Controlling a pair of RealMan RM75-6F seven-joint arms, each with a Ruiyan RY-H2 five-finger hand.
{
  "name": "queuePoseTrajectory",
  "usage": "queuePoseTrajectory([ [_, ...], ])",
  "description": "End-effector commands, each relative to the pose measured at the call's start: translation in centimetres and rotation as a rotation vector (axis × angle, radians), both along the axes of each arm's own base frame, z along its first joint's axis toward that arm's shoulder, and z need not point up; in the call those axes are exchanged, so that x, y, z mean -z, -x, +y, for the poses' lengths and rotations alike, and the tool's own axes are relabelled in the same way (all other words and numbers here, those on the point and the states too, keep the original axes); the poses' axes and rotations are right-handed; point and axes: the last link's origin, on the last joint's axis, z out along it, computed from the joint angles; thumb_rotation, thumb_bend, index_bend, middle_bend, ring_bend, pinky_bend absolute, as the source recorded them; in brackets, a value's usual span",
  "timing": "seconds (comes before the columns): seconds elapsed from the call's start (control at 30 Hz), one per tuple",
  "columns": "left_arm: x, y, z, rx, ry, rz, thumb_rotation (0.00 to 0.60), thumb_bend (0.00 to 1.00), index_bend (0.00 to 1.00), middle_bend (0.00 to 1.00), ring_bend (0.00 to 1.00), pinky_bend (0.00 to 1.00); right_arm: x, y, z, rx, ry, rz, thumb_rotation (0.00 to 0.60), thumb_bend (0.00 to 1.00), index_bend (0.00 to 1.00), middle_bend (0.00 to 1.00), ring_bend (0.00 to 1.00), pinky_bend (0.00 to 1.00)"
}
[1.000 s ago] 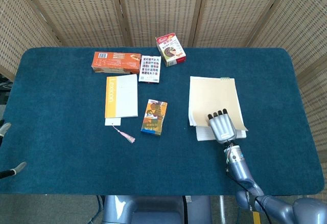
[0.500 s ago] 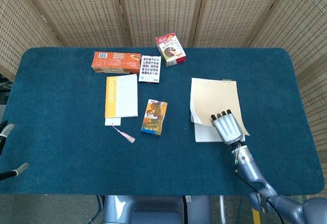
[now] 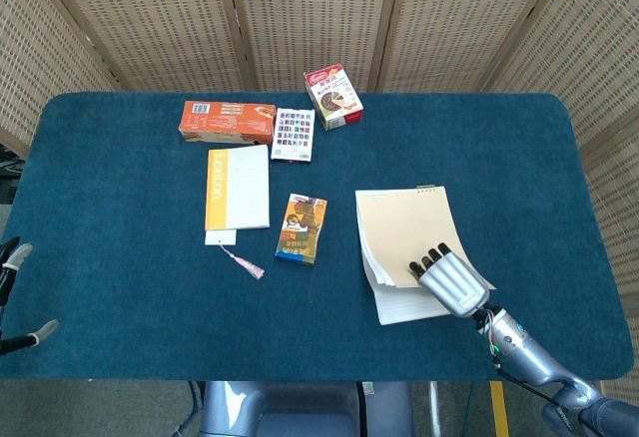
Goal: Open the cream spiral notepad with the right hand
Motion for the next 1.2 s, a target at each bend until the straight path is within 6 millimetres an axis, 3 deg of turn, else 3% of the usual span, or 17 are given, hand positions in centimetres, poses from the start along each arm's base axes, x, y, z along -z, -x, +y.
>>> queuePoseTrajectory([
  [0.03, 0.0, 0.0, 0.0, 0.001, 0.001, 0.0, 0.6, 0.0, 0.0, 0.0, 0.0, 0.0, -0.6, 0.1, 1.5, -0.035, -0.045, -0.008, 0.6, 0.62, 0.66, 0.66, 0.57, 0.55],
  [0.8, 0.2, -0.1, -0.1, 0.007, 0.005, 0.005, 0.6, 0.0, 0.0, 0.0, 0.0, 0.0, -2.9, 1.6, 9.5, -0.167, -0.247, 0.002, 0.6, 0.64, 0.66, 0.67, 0.57, 0.58],
  [1.2, 0.2, -0.2, -0.2, 0.007, 0.003, 0.007, 0.6, 0.0, 0.0, 0.0, 0.0, 0.0, -3.7, 1.5, 13.2, -0.203, -0.328, 0.021, 0.6, 0.65, 0.66, 0.67, 0.57, 0.58],
])
